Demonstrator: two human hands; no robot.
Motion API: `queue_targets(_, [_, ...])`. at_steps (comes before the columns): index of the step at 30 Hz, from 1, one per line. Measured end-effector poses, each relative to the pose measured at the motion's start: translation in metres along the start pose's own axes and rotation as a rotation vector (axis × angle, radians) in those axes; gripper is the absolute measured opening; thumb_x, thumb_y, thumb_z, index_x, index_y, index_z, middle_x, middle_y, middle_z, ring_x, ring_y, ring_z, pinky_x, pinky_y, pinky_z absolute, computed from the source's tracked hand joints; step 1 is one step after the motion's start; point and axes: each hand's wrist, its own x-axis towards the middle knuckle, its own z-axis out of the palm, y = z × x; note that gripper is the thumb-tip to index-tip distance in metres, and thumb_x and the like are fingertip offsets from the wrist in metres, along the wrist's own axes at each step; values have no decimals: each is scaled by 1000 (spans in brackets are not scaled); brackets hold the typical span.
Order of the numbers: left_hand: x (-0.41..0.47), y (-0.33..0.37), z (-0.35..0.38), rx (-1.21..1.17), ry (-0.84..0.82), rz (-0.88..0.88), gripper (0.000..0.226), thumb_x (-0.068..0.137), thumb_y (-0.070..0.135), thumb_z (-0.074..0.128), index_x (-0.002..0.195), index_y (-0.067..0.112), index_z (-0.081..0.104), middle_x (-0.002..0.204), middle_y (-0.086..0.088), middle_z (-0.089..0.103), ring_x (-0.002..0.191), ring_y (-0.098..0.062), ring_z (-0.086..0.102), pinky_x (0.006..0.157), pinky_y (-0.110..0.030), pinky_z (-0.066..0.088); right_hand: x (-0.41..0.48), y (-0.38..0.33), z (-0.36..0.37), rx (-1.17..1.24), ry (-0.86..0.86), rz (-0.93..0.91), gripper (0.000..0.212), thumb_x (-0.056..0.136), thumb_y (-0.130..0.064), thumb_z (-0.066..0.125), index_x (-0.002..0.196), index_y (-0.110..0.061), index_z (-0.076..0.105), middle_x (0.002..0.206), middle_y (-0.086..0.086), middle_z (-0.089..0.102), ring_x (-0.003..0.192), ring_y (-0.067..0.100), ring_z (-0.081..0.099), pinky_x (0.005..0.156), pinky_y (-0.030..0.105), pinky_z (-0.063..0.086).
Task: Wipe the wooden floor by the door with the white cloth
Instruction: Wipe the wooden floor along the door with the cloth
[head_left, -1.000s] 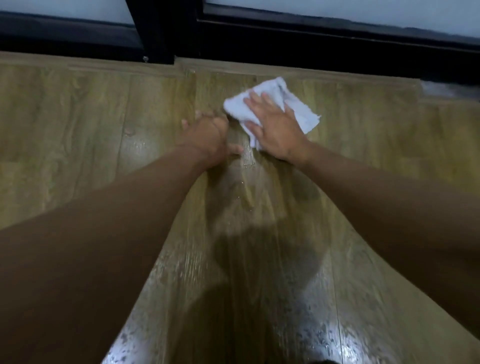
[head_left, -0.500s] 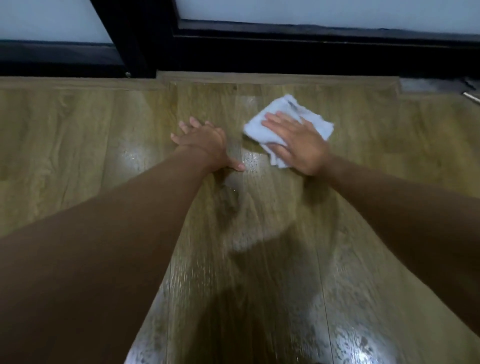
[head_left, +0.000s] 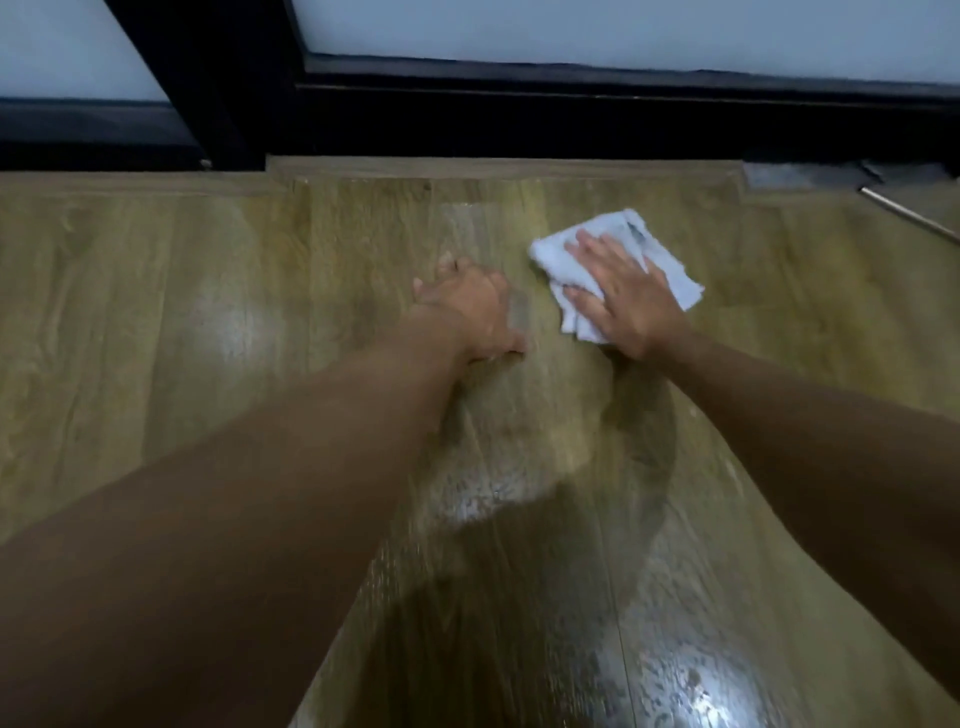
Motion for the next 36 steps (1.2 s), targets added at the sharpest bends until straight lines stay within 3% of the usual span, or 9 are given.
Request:
queue_targets(2, [3, 5, 3, 55, -66, -40, 112, 70, 62, 70, 149, 6, 14, 157, -24, -1, 145, -39, 0, 112, -62, 15, 22, 7, -7, -80, -47, 197, 58, 101, -47, 24, 153, -23, 9, 161, -2, 6, 148, 20, 4, 115, 51, 8])
queue_targets(5, [11, 15, 6, 51, -100, -84, 130, 61, 63, 77, 149, 3, 3, 155, -27, -10, 144, -42, -6, 109, -68, 14, 66, -13, -16, -78, -133, 370, 62, 101, -45, 22, 152, -15, 3, 161, 4, 0, 147, 29, 2, 113, 58, 9])
queue_targets(11, [16, 24, -1, 23, -143, -120, 127, 61, 50, 83, 151, 11, 2, 154, -29, -11, 143, -45, -8, 108, -69, 16, 1, 14, -7, 37, -16, -7, 57, 100, -49, 31, 152, -30, 15, 161, -7, 10, 148, 15, 5, 116, 53, 9])
queue_targets(17, [29, 32, 1, 136, -160, -100, 125, 52, 50, 88, 147, 7, 18, 151, -34, 15, 138, -56, 8, 104, -69, 24, 57, 6, -12, -20, -101, 416, 63, 101, -47, 18, 152, -17, 0, 161, 2, -4, 147, 28, -4, 114, 60, 5])
queue_targets(20, [28, 41, -1, 200, -157, -53, 108, 54, 44, 88, 139, 6, 35, 150, -31, 21, 137, -53, 17, 106, -65, 28, 40, -10, -13, -34, -125, 180, 61, 102, -45, 20, 153, -17, 2, 161, 0, -4, 148, 26, -4, 115, 57, 4])
queue_targets(23, [25, 47, -5, 219, -138, -31, 94, 73, 60, 69, 143, 8, 34, 155, -24, 16, 142, -43, 15, 112, -57, 23, -14, 22, -12, 19, -53, -54, 62, 97, -58, 23, 152, -31, 12, 161, -9, 6, 148, 13, 2, 117, 52, 6])
queue_targets(26, [29, 56, 5, 195, -112, -90, 100, 72, 77, 54, 140, 7, 37, 151, -23, 28, 141, -43, 20, 112, -60, 22, -7, 50, -16, -52, -60, 133, 84, 83, -75, 10, 153, -29, 9, 161, -6, 3, 148, 17, -2, 117, 53, 6])
queue_targets(30, [29, 71, 20, 164, -114, -270, 125, 65, 78, 60, 150, 6, 1, 156, -24, -9, 142, -48, -3, 109, -67, 14, 53, 29, -16, 43, -118, 436, 77, 95, -63, 22, 152, -19, -4, 160, 2, -13, 147, 28, -13, 114, 60, -4])
queue_targets(36, [19, 86, 20, 260, 65, 85, 87, 85, 58, 54, 149, 11, 17, 155, -18, 13, 143, -37, 11, 112, -64, 7, -15, 60, -15, -28, -7, -66, 65, 97, -59, 28, 152, -30, 13, 161, -8, 6, 148, 14, 0, 117, 51, 2])
